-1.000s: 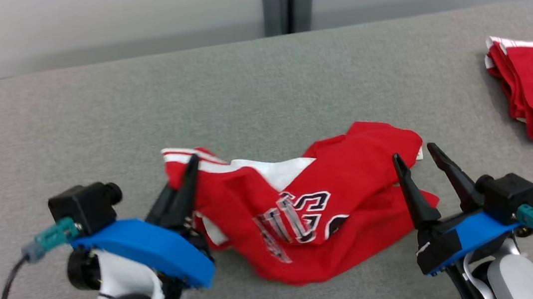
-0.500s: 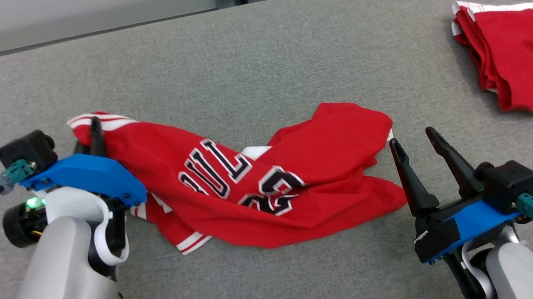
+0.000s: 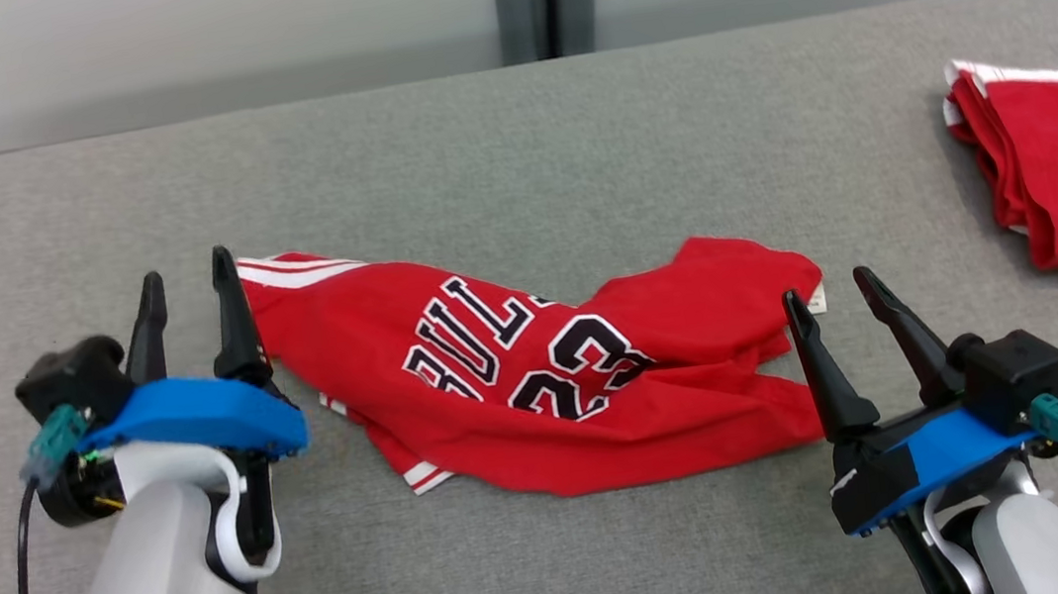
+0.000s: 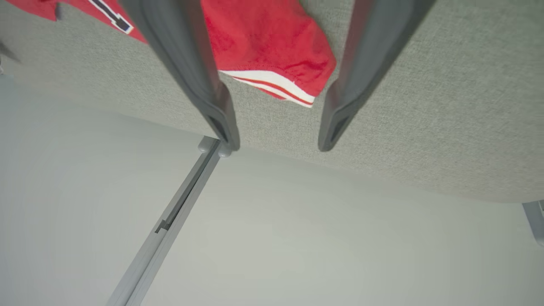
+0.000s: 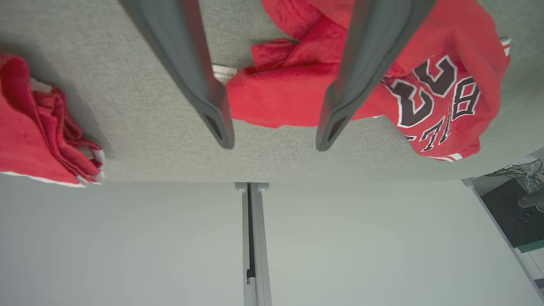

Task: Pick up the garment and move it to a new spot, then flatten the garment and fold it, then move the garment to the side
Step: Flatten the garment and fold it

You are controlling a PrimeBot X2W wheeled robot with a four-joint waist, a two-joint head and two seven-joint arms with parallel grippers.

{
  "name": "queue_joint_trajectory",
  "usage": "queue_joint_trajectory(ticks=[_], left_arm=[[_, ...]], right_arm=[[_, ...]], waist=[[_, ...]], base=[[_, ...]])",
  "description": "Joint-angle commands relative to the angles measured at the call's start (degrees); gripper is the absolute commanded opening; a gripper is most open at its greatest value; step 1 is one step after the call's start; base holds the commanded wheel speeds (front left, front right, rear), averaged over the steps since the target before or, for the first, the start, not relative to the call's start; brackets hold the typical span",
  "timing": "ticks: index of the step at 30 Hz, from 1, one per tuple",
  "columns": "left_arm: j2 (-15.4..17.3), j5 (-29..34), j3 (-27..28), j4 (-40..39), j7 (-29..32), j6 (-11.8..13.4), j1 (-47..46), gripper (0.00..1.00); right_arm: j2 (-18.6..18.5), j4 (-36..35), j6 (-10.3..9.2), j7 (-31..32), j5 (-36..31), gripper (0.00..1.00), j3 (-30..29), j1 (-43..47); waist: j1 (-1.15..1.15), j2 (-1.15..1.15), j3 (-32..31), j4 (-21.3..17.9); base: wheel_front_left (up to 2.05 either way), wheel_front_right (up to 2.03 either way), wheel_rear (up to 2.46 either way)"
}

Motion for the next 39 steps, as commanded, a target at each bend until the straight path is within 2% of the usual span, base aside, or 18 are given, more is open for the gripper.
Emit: queue_joint_trajectory(ticks=[1, 6, 10, 18, 28, 31, 39], left_arm=[[-0.32, 0.36, 0.98, -1.65, -0.83, -0.79, 1.73, 1.0], [-2.22, 4.89, 6.75, -11.8, -1.18, -2.39, 9.64, 1.0], [-3.43, 10.14, 9.16, -18.19, -1.18, -4.07, 16.0, 1.0], [-4.81, 17.3, 9.64, -22.91, -1.19, -6.32, 25.63, 1.0], [-6.27, 18.7, 12.35, -24.28, -1.21, -7.14, 28.92, 1.0], [-6.72, 19.01, 12.32, -24.37, -1.2, -7.39, 28.29, 1.0], [-7.24, 19.27, 11.98, -24.04, -1.2, -8.24, 26.84, 1.0]], right_arm=[[-0.38, -0.2, 0.03, 0.14, -0.33, 1.0, -0.3, 0.7], [-0.43, -0.23, 0.03, 0.24, 0.2, 1.0, -0.93, 1.8], [-0.32, 0.34, 0.03, 0.34, 0.46, 1.0, -1.05, 2.42], [-0.06, 1.75, 0.02, -0.36, 1.52, 1.0, -2.36, 4.35], [0.07, 2.2, 0.03, 1.19, 1.26, 1.0, -2.57, 4.24], [-0.11, 3.06, 0.03, 4.6, 1.76, 1.0, -2.8, 2.5], [0.08, 9.25, 0.03, 23.73, 5.08, 1.0, -7.48, -4.5]], waist=[[0.01, 0.01, -0.78, 0.58], [0.01, 0.01, -3.15, 2.14], [0.01, 0.01, -5.09, 2.66], [0.01, 0.01, -8.27, 1.95], [0.01, 0.01, -9.22, 2.15], [0.01, 0.01, -8.74, 2.59], [0.01, 0.01, -6.04, 4.48]], base=[[0.0, 0.0, 0.0], [0.0, 0.0, 0.0], [0.0, 0.0, 0.0], [0.0, 0.0, 0.0], [0.0, 0.0, 0.0], [0.0, 0.0, 0.0], [0.0, 0.0, 0.0]])
